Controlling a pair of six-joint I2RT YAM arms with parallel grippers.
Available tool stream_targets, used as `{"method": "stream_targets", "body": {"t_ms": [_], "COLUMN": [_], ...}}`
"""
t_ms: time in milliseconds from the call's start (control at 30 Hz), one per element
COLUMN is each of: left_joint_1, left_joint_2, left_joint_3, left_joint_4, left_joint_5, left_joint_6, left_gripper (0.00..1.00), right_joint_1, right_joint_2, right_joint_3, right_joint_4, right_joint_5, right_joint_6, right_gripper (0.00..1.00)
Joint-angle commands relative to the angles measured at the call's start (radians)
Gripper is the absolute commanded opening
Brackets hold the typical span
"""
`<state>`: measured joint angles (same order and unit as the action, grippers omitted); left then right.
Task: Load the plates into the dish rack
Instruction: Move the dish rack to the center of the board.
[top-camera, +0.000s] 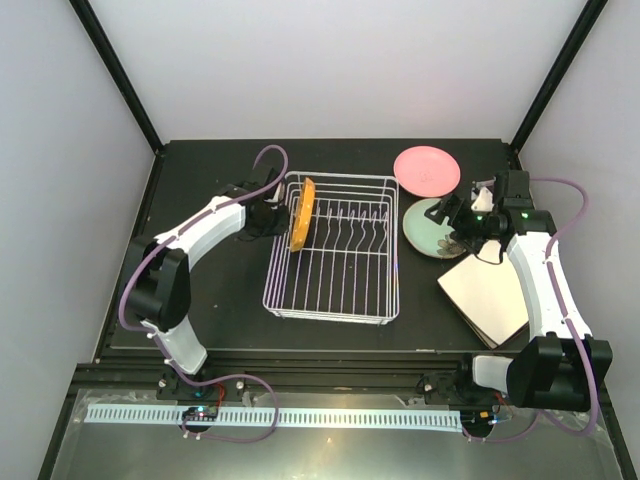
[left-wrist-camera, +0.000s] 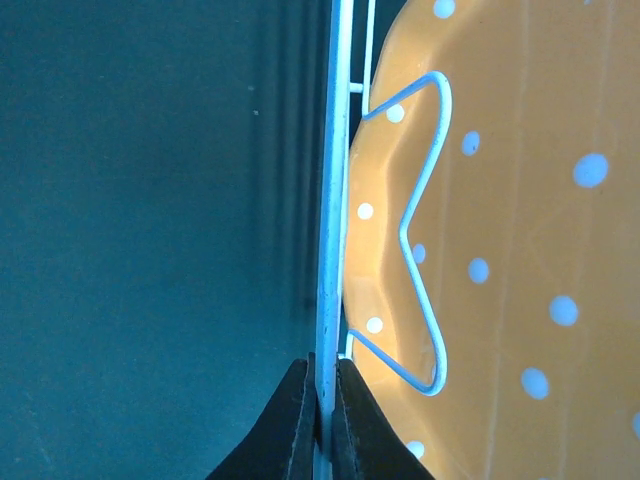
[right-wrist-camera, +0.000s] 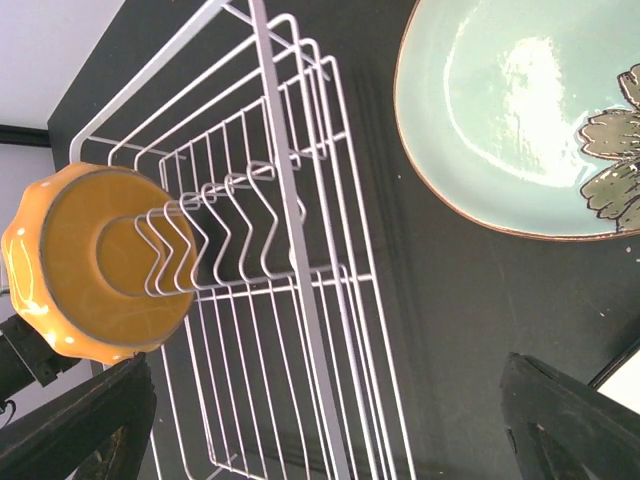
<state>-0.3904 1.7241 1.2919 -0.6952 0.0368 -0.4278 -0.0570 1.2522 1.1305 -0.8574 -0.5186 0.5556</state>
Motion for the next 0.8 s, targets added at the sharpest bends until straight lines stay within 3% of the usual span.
{"method": "stream_targets", "body": {"t_ms": [0,633,700,767], "left_joint_1": [0.035,0.053,0.053,0.053], "left_joint_2": [0.026,0.069,0.070,0.071], "left_joint_3": [0.044,0.116,0.117,0.118], "left_joint_4": [0.010,-0.058,-0.058,-0.059], "left_joint_5": [-0.083,-0.096,-0.094,-0.094], "left_joint_6": [-0.148,-0.050,-0.043,-0.038], "left_gripper": [0.02,0.03,0.05,0.16], "right_joint_1": [-0.011,-0.085,-0.085,-0.086], "right_joint_2": [-0.009,0.022,0.024,0.025], "right_joint_3": [-0.002,-0.017,-0.017,-0.017], "right_joint_4": [-0.008,-0.001,0.003,0.002], "right_joint_5": [0.005,-0.018,-0.020,-0.016], "right_joint_6": [-0.018,-0.055,-0.054,-0.056], "right_gripper": [0.95,0.95,0.95,0.95]}}
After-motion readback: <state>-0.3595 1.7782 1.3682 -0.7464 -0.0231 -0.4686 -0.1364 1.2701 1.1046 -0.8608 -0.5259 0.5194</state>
